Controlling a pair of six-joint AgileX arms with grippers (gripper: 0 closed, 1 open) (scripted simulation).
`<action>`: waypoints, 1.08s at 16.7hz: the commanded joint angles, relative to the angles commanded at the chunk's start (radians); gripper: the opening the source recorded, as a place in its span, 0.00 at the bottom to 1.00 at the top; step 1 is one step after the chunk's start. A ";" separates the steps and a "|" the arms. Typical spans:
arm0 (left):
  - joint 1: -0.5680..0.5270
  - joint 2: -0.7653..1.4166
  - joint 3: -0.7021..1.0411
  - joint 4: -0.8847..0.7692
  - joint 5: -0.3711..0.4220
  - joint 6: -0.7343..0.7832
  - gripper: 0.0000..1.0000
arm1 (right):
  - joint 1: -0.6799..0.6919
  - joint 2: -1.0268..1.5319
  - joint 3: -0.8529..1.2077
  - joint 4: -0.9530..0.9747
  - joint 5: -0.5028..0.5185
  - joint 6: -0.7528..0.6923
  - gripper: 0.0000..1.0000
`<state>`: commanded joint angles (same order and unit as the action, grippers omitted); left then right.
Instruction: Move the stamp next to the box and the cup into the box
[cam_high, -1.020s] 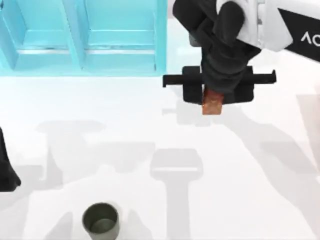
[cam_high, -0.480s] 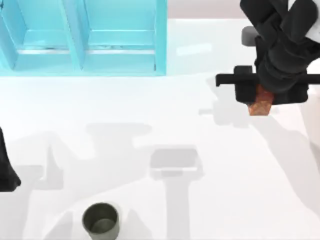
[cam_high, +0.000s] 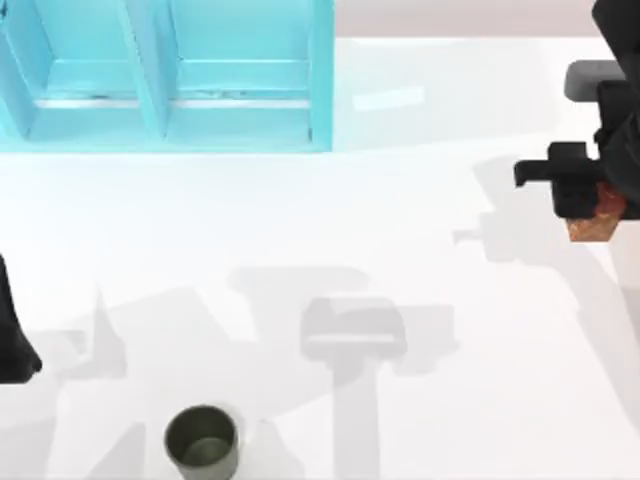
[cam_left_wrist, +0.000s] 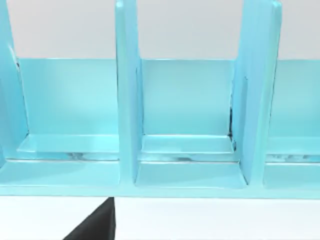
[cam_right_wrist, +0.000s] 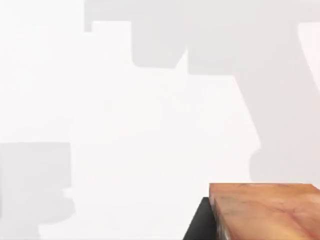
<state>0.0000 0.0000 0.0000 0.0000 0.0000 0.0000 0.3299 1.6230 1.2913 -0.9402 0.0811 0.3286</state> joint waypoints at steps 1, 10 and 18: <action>0.000 0.000 0.000 0.000 0.000 0.000 1.00 | -0.019 -0.022 -0.031 0.006 -0.006 -0.019 0.00; 0.000 0.000 0.000 0.000 0.000 0.000 1.00 | -0.111 -0.123 -0.158 0.032 -0.028 -0.108 0.00; 0.000 0.000 0.000 0.000 0.000 0.000 1.00 | -0.109 -0.089 -0.194 0.098 -0.027 -0.108 0.00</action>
<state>0.0000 0.0000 0.0000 0.0000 0.0000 0.0000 0.2206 1.5342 1.0971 -0.8418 0.0537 0.2208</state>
